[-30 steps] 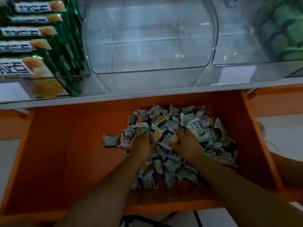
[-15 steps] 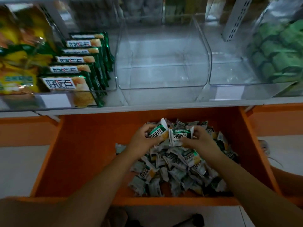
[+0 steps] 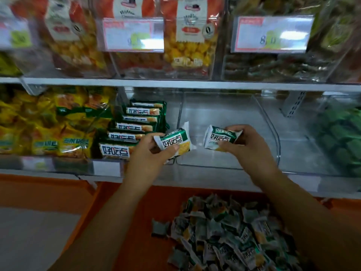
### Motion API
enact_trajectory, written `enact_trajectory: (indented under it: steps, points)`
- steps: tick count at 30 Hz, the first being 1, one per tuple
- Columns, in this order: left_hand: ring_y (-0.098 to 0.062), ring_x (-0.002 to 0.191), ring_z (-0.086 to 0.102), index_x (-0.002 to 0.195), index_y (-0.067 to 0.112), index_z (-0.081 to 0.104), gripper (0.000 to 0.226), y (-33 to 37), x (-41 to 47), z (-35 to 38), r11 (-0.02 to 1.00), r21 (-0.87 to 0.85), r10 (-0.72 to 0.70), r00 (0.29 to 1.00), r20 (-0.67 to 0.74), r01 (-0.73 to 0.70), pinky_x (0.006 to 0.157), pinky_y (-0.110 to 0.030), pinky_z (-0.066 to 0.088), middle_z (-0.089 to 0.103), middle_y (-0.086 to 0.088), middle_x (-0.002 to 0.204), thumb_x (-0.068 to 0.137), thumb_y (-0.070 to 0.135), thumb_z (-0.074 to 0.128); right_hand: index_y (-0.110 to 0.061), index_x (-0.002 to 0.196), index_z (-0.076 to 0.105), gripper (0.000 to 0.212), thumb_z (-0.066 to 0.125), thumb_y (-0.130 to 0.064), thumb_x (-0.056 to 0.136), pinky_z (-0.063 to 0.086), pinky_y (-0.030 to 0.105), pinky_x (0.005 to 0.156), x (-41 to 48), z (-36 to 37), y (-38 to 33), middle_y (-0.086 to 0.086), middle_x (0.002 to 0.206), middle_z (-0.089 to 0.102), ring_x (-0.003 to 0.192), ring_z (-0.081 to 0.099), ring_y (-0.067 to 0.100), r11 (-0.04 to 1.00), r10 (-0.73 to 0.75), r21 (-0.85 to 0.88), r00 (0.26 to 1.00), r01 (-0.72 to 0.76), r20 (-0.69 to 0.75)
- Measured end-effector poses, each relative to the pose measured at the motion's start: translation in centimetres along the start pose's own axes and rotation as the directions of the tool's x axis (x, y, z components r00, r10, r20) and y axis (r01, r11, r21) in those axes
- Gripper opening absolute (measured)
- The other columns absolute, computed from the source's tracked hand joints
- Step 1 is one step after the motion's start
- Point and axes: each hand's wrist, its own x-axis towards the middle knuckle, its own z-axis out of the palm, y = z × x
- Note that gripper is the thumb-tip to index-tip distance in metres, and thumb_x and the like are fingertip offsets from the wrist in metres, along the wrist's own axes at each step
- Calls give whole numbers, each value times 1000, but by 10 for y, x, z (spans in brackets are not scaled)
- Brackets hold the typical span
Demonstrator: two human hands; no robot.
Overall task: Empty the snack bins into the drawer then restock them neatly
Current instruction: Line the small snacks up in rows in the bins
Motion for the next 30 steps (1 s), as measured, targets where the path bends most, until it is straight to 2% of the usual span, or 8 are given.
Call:
enact_trajectory:
  steps: [3,6,9,13,16,20,24,30]
  points:
    - [-3,83,68,97,25,67,12,-2,22,-11,998,-56,8,1000,-28,-9,64,-17,56,73,11,94,86,24,72,-22,90,56,28,77,-8,78,57,34,76,65,24,19,7,103,68,90,67,22,981,-6,-192,1000,6,0]
    - [-3,85,69,93,27,67,9,-6,40,-19,997,-75,13,999,-37,-16,67,-22,59,73,13,93,87,22,71,-18,96,55,26,75,-10,81,49,28,69,116,47,48,9,109,66,91,62,21,932,23,-361,1000,-19,5]
    - [-6,89,70,99,24,68,13,-14,52,-25,995,-92,-38,999,-12,36,73,-26,60,75,9,97,87,21,71,-13,108,55,30,72,-12,83,44,28,67,152,65,70,13,113,62,89,58,23,887,69,-458,998,-62,-2]
    - [-8,92,70,103,20,67,14,-19,60,-32,997,-65,-43,998,35,45,81,-31,58,75,10,98,89,23,68,-10,114,53,33,70,-12,85,42,26,64,181,81,84,12,109,60,86,55,22,864,72,-500,997,-64,-3]
    - [-8,92,71,103,19,65,16,-22,62,-34,994,-97,-36,999,39,39,78,-27,58,75,9,97,88,23,68,-15,116,51,34,69,-12,87,41,20,51,194,87,86,8,103,57,79,56,21,866,45,-499,999,-33,13]
    - [-10,91,71,101,20,64,21,-25,59,-37,993,-120,-16,999,52,22,76,-26,59,75,7,97,82,28,68,-21,114,55,32,71,-16,86,54,34,72,204,96,94,9,108,60,84,59,23,807,-75,-587,997,67,11]
    - [-12,93,71,105,18,64,21,-27,60,-36,992,-126,-2,998,66,10,74,-24,59,75,3,98,85,24,67,-19,117,58,35,72,-17,85,43,22,82,203,103,99,10,119,43,82,50,19,803,-143,-588,989,99,-29]
    - [-11,92,70,106,17,63,17,-19,59,-32,993,-119,33,997,74,-24,73,-23,58,75,4,95,89,20,65,-23,120,53,35,67,-17,89,41,24,70,204,101,94,13,118,49,81,50,20,812,-73,-581,997,50,-17]
